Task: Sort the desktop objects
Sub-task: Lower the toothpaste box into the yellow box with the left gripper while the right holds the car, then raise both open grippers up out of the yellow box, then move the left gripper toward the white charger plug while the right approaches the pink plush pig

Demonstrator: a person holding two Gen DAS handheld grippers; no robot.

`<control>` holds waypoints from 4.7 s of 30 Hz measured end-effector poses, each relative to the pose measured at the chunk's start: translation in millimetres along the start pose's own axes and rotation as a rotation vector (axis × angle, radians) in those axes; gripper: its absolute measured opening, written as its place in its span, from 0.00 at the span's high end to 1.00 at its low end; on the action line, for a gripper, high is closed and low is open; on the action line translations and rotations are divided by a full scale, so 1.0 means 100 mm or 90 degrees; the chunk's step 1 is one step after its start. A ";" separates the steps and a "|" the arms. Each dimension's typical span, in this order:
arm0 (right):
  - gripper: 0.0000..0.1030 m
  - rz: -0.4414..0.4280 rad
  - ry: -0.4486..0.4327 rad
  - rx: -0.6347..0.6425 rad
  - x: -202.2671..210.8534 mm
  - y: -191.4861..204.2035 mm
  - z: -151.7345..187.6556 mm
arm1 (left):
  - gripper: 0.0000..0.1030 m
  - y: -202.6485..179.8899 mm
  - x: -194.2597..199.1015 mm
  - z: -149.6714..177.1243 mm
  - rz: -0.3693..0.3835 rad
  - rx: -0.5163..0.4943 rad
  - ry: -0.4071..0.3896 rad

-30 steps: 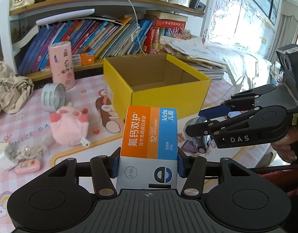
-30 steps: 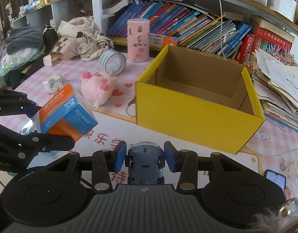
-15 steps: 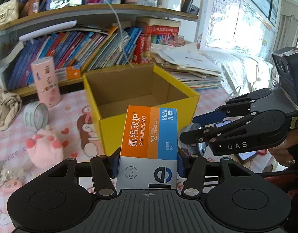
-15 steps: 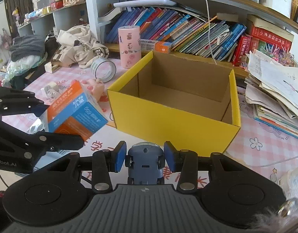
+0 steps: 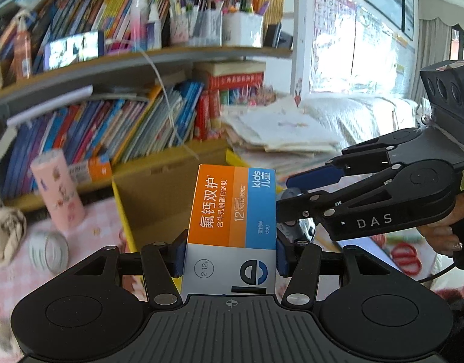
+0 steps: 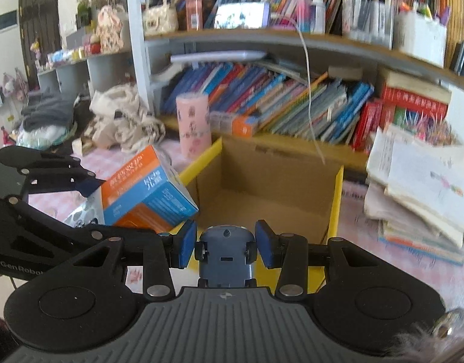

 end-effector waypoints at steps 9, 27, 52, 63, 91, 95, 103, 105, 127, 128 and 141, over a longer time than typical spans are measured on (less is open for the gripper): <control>0.61 -0.002 -0.026 0.046 -0.16 -0.29 -0.46 | 0.49 0.15 -0.27 -0.40 -0.026 -0.002 -0.031; 0.61 -0.018 0.187 0.129 -1.33 -0.89 -0.14 | 0.50 0.19 -1.36 -0.10 -0.055 -0.031 0.097; 0.61 -0.062 0.311 0.130 -1.79 -1.05 0.13 | 0.50 0.09 -1.83 -0.12 -0.075 -0.123 0.155; 0.61 -0.067 0.333 0.144 -1.81 -1.03 0.20 | 0.50 0.03 -1.91 0.04 -0.067 -0.135 0.188; 0.26 -0.053 0.179 0.145 -0.97 -0.59 -0.12 | 0.16 0.26 -0.85 -0.24 -0.124 -0.050 0.043; 0.26 -0.044 0.133 0.143 -0.75 -0.47 -0.16 | 0.16 0.31 -0.59 -0.18 -0.133 -0.003 0.025; 0.24 -0.032 0.082 0.127 -0.50 -0.31 -0.08 | 0.15 0.43 -0.18 0.00 -0.162 0.061 0.012; 0.24 -0.024 0.077 0.115 -0.46 -0.30 -0.03 | 0.15 0.44 -0.11 0.06 -0.174 0.068 0.012; 0.32 -0.065 0.177 0.013 -0.54 0.08 0.83 | 0.15 0.38 0.00 0.79 -0.211 0.108 0.114; 0.32 -0.063 0.182 0.013 -0.56 0.09 0.86 | 0.15 0.39 0.00 0.82 -0.213 0.113 0.121; 0.36 -0.041 0.218 0.082 -0.82 0.38 1.07 | 0.15 0.38 0.01 1.06 -0.199 0.108 0.154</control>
Point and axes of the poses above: each gripper's, at about its wrist camera, not at the fingertips, and x roughly against the way its jaws point, y to its left, z to its underside, the point moved 6 cm from there along -x, roughly the way its jaws point, and after that the axes turned 15 degrees about -z, right-handed, at the moved point
